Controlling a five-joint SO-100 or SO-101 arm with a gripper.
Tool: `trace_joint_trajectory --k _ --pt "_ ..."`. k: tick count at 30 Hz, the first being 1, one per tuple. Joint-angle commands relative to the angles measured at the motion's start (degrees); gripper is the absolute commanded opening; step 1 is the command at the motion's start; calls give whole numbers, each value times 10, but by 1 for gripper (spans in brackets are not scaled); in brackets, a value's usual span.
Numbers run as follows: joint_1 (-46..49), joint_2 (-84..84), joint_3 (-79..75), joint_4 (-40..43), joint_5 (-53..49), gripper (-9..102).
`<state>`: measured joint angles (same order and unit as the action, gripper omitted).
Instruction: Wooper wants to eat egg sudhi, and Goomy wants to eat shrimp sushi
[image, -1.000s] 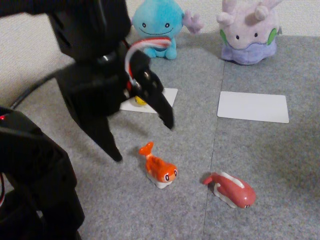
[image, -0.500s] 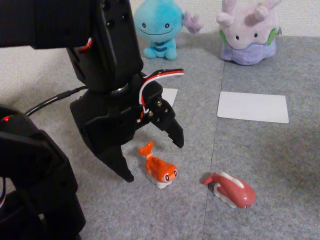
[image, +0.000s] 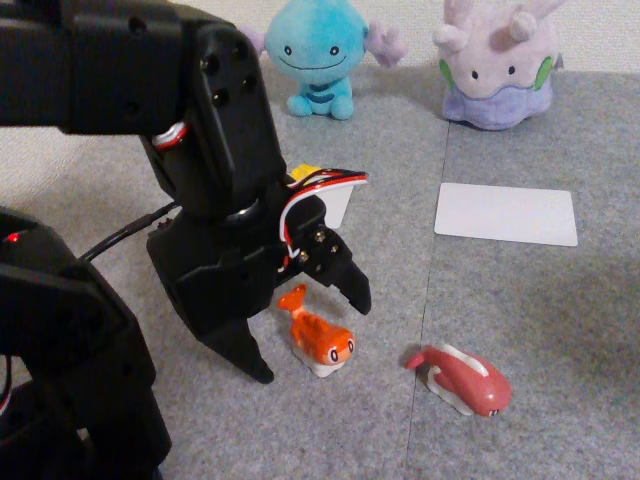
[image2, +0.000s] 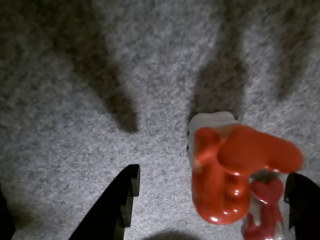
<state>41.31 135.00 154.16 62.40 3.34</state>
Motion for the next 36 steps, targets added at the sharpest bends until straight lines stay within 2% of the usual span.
trace_joint_trajectory --k 1,9,19,29,36 --pt "2 1 -2 -6 2 30" --pt "-1 -39 -5 -11 4 27" --pt "1 -190 -10 -118 13 27" --pt "0 -184 -10 -119 26 6" --pt "-7 -183 -26 -106 77 2"
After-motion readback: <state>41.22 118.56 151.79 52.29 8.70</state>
